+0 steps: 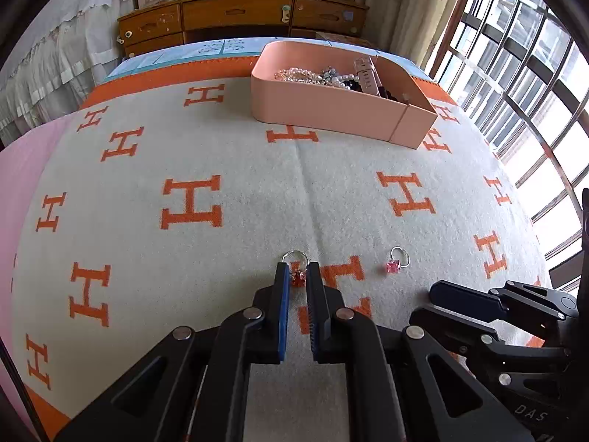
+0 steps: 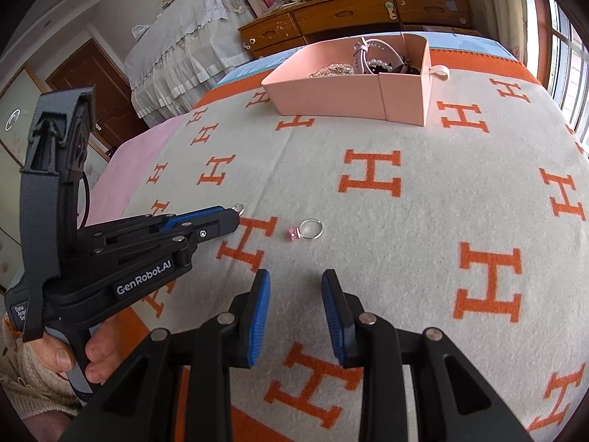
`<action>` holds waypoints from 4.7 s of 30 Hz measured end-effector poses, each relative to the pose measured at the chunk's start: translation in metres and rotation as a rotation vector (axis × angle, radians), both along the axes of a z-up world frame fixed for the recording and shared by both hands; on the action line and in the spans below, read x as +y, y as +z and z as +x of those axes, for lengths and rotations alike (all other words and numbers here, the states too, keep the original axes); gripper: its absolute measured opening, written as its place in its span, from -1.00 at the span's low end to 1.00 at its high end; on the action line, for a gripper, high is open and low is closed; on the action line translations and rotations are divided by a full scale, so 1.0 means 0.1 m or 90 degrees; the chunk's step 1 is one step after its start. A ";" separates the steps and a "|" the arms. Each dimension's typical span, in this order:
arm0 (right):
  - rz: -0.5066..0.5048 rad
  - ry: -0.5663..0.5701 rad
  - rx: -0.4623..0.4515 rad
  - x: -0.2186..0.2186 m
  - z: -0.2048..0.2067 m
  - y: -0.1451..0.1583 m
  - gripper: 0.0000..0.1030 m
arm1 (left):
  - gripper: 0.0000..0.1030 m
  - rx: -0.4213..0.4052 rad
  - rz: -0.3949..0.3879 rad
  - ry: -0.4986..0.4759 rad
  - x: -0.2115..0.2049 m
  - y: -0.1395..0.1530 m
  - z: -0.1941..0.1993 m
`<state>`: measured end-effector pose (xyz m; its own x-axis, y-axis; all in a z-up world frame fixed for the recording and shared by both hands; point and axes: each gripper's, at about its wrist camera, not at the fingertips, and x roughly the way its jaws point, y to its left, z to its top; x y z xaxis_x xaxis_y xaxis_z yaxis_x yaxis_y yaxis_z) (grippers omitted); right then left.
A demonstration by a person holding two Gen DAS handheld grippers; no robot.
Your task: Organize jewelry
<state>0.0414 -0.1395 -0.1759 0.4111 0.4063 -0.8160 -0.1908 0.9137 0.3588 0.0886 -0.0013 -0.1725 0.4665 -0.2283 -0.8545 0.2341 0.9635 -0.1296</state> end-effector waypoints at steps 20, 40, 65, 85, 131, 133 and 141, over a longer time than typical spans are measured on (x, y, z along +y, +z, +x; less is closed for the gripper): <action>-0.156 -0.001 -0.058 0.43 0.24 0.00 -0.43 | -0.84 0.008 -0.073 0.013 0.37 -0.01 -0.04; -0.157 -0.019 -0.110 0.21 -0.01 0.12 -0.81 | -0.65 0.023 -0.024 -0.011 -0.01 -0.05 0.05; -0.082 -0.046 -0.146 -0.11 0.00 0.30 -0.81 | -0.90 0.001 0.056 -0.020 -0.23 0.09 0.02; 0.027 -0.070 -0.108 -0.43 1.57 1.25 -0.81 | -0.89 -0.029 -0.073 -0.039 -0.29 1.42 1.48; -0.033 -0.111 -0.083 -0.20 0.01 1.16 -0.04 | 0.98 -0.102 0.037 0.108 0.29 1.22 -0.33; -0.040 -0.109 -0.094 -0.17 -0.13 1.17 -0.04 | 0.98 -0.107 0.030 0.112 0.32 1.25 -0.44; -0.043 -0.137 -0.153 -0.13 -0.53 1.34 0.23 | 0.98 -0.139 0.045 0.128 0.31 1.41 -0.76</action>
<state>-0.0119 -0.1522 -0.0419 0.6653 0.2379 -0.7077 -0.0622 0.9622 0.2650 0.0130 0.0295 -0.0319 0.6707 -0.0564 -0.7395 0.0523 0.9982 -0.0287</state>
